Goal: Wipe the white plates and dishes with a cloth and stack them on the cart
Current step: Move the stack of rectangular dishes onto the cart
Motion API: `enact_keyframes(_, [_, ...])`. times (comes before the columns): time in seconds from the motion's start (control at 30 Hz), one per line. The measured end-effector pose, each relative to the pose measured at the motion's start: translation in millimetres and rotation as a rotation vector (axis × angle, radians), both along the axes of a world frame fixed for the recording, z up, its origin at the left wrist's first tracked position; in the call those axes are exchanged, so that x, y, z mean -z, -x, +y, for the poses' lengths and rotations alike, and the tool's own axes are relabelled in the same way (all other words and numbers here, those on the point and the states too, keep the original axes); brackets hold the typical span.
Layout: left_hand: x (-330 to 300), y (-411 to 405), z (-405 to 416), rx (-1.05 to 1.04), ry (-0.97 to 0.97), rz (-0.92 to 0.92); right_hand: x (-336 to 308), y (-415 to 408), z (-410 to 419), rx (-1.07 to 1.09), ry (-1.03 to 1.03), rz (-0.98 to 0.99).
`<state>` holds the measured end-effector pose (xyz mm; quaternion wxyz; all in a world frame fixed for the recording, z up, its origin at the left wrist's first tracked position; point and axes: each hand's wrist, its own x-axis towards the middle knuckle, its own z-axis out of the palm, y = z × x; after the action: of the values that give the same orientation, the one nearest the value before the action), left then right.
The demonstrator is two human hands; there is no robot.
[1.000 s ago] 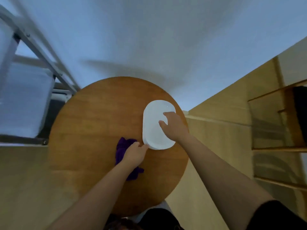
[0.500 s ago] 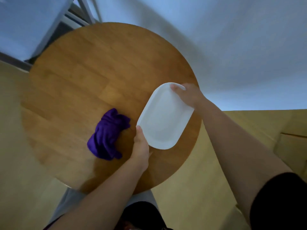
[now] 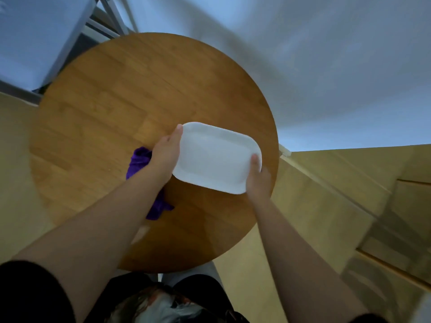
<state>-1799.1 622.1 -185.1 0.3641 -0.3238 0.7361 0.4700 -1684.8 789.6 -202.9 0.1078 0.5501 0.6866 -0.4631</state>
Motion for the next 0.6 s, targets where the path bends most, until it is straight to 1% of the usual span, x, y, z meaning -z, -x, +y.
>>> enact_keyframes(0.07, [-0.9, 4.1, -1.3, 0.057, -0.014, 0.031, 0.0, -10.1, -11.1, 0.086, 0.046, 0.006])
enact_keyframes(0.1, [-0.8, 2.5, -2.2, 0.065, -0.027, 0.047, -1.4, -10.0, -9.7, 0.081, 0.064, -0.002])
enact_keyframes(0.17, [-1.0, -6.8, -5.1, 0.069, -0.045, 0.087, -5.2, -3.5, 3.7, 0.018, 0.066, -0.015])
enact_keyframes(0.27, [2.3, -27.7, -11.7, 0.043, -0.053, 0.104, -13.6, 16.5, 30.6, -0.108, 0.014, 0.056])
enact_keyframes(0.4, [5.3, -43.8, -14.3, 0.002, -0.060, 0.123, -14.9, 32.8, 34.1, -0.313, 0.144, 0.048])
enact_keyframes(0.47, [5.4, -41.5, -13.6, 0.016, -0.055, 0.121, -12.4, 32.3, 28.7, -0.345, 0.101, 0.069])
enact_keyframes(0.6, [5.3, -33.6, -15.3, 0.043, -0.072, 0.092, -12.5, 33.6, 20.8, -0.316, 0.011, 0.076])
